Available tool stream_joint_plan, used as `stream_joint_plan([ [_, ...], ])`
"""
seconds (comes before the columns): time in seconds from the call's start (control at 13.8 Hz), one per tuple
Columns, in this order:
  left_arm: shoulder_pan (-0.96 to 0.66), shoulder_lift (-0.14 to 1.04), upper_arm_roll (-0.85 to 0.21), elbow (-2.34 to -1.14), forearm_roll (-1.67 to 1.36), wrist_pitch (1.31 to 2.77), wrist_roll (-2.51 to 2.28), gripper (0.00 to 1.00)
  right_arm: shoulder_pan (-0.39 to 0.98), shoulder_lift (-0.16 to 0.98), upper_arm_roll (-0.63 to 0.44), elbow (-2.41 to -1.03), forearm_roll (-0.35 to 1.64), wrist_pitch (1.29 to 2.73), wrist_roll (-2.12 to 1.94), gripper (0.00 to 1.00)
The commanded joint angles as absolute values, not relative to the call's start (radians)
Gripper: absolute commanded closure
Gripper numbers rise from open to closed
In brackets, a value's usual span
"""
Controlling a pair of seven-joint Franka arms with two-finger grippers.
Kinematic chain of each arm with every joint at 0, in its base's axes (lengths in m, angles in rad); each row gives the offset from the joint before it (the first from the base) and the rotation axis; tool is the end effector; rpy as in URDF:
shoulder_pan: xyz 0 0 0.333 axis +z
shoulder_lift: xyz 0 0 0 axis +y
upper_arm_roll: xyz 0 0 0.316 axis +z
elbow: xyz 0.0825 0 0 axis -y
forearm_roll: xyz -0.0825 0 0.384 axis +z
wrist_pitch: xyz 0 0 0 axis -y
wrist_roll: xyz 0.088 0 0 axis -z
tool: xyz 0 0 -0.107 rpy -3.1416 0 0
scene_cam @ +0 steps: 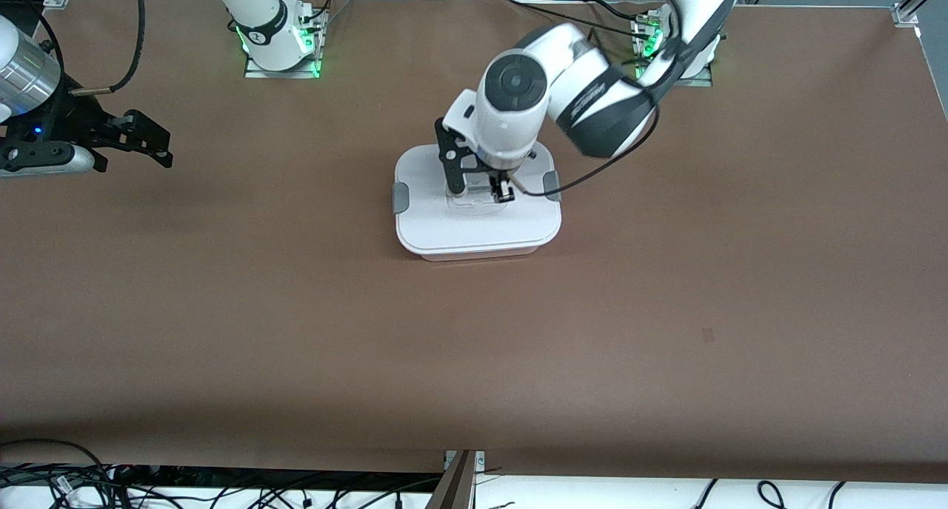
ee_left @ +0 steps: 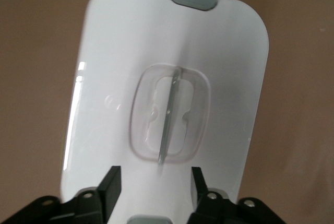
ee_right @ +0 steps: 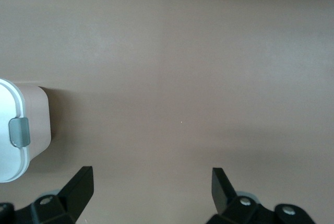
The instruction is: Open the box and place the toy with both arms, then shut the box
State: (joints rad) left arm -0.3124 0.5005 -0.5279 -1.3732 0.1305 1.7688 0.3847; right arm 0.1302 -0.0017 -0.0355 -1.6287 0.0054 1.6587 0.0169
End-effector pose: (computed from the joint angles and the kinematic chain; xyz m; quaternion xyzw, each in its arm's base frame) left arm 0.5143 -0.4549 0.4541 0.8226 -0.5652 -0.0321 0.0530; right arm 0.5588 0.0536 0.6058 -0.9991 -0.0387 -0.0157 0.0036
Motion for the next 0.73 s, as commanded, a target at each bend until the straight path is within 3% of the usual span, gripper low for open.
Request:
stream_joint_plan([
  [0.0, -0.218, 0.365, -0.522, -1.396, 0.16, 1.671, 0.179, 0.0, 0.132, -0.005, -0.037, -1.612, -0.005, 1.637, 0.025, 0.0],
  [0.51, 0.096, 0.246, -0.523, -1.39, 0.144, 1.5, 0.049, 0.0, 0.132, -0.005, -0.037, -1.611, -0.005, 1.635, 0.025, 0.0],
  [0.65, 0.109, 0.183, -0.426, -1.425, 0.143, 1.508, 0.052, 0.0, 0.132, -0.005, -0.037, -1.611, -0.005, 1.637, 0.025, 0.0],
])
